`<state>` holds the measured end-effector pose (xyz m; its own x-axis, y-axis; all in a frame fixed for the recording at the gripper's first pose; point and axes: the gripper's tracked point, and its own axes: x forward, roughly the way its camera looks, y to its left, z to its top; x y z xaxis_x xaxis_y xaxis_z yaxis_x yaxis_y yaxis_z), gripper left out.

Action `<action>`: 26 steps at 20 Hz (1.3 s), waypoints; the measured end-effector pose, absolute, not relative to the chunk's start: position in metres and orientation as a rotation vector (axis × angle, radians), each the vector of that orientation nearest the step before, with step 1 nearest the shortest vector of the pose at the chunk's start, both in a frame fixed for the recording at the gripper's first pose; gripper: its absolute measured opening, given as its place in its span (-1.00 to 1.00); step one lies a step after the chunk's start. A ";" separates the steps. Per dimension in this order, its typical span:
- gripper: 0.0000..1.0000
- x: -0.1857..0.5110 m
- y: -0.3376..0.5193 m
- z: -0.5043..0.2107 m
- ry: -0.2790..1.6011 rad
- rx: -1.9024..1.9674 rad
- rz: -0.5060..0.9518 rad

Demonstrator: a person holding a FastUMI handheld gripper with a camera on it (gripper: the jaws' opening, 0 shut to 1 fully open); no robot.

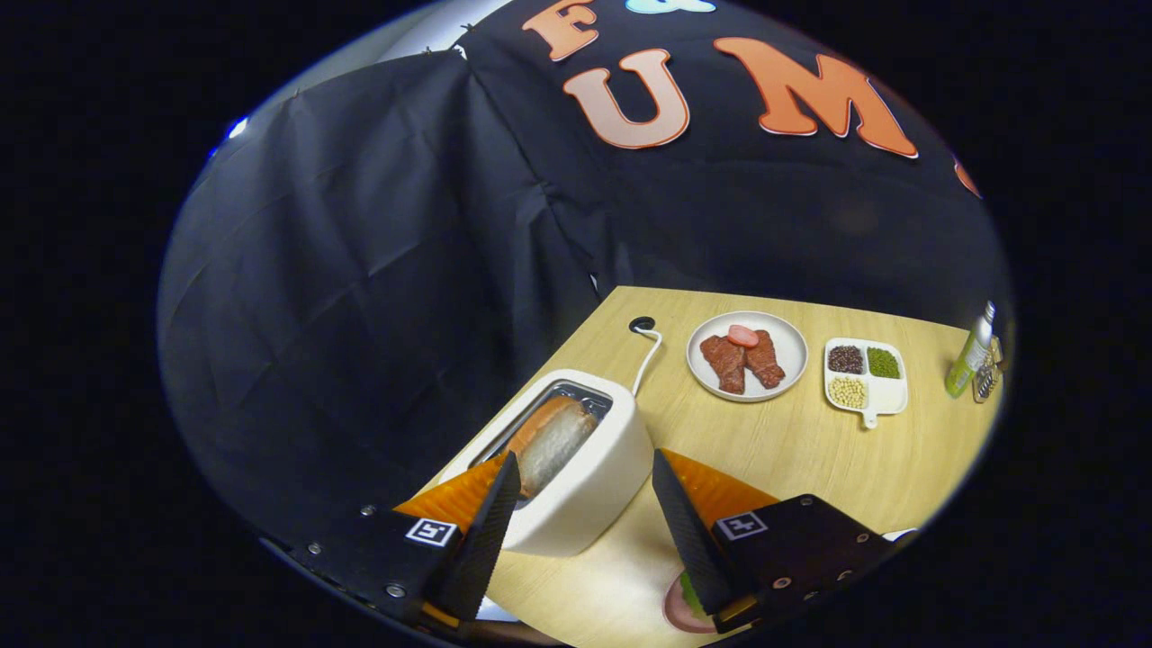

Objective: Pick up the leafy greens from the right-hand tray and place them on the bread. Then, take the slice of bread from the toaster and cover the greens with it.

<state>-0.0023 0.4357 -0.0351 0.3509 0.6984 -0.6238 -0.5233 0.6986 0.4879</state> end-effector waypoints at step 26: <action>-0.77 -0.021 0.482 -0.070 1.130 0.285 0.848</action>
